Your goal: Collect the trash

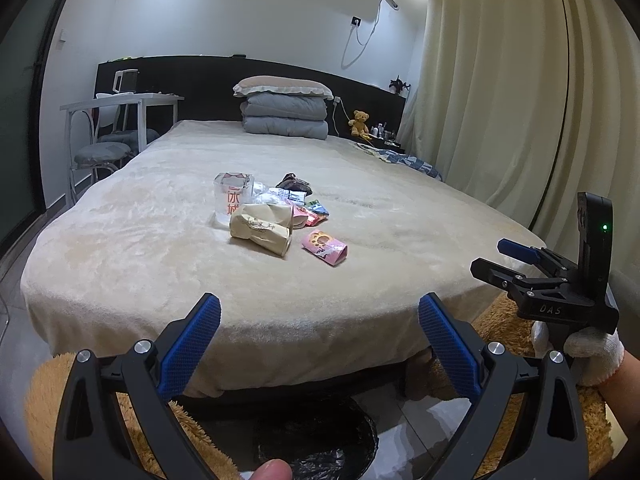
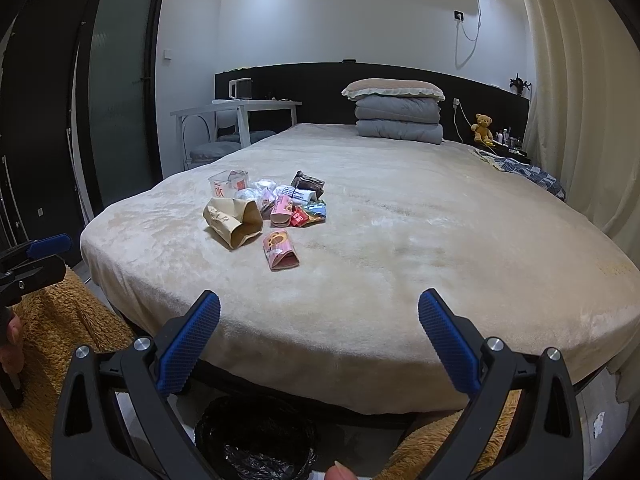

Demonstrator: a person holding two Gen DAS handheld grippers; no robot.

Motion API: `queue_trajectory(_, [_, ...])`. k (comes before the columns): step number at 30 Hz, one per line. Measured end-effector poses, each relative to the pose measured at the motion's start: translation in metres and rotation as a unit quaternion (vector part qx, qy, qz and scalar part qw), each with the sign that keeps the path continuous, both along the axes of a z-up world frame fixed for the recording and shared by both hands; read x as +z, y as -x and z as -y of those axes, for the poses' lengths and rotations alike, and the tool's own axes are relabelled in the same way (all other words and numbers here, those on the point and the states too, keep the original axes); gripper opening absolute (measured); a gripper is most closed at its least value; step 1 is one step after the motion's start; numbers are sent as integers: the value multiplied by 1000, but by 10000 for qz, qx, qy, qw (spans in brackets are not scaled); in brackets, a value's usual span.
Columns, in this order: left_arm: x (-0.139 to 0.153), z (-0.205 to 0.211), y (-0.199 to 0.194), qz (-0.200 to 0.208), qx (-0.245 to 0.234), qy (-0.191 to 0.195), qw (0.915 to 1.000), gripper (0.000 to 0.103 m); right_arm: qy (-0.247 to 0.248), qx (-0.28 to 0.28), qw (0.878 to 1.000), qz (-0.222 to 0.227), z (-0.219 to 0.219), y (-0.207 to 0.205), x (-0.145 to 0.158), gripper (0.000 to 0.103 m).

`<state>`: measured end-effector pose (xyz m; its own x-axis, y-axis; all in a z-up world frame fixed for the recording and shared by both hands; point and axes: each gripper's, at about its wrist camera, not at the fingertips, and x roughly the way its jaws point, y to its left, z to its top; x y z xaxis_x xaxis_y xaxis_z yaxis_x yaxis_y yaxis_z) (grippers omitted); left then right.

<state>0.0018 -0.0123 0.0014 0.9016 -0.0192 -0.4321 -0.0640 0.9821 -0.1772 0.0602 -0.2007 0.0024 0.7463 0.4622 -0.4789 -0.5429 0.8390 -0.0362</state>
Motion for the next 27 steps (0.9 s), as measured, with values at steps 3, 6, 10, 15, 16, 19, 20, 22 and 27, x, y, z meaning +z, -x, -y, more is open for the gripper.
queue_trajectory(3, [0, 2, 0, -8, 44, -91, 9999, 96, 14, -5, 10000, 0, 0, 0, 0, 98])
queue_trajectory(6, [0, 1, 1, 11, 62, -82, 9999, 96, 11, -2, 10000, 2, 0, 0, 0, 98])
queue_trajectory(10, [0, 1, 2, 28, 113, -46, 9999, 96, 10, 22, 10000, -14, 0, 0, -1, 98])
queue_trajectory(15, [-1, 1, 1, 13, 124, -54, 9999, 96, 7, 19, 10000, -10, 0, 0, -1, 98])
queue_trajectory(16, [-1, 1, 2, 6, 118, -67, 9999, 96, 1, 35, 10000, -15, 0, -1, -1, 98])
queue_trajectory(19, [-1, 2, 1, -19, 125, -137, 9998, 96, -10, 36, 10000, -22, 1, -1, -1, 98])
queue_trajectory(20, [-1, 2, 1, -29, 127, -150, 9998, 96, -8, 33, 10000, -13, 1, 0, -1, 98])
queue_trajectory(22, [-2, 3, 1, -33, 133, -161, 9998, 96, -7, 36, 10000, -18, 1, -1, -1, 98])
queue_trajectory(27, [-2, 4, 1, -49, 137, -159, 9998, 96, -21, 28, 10000, -14, 1, -2, -1, 98])
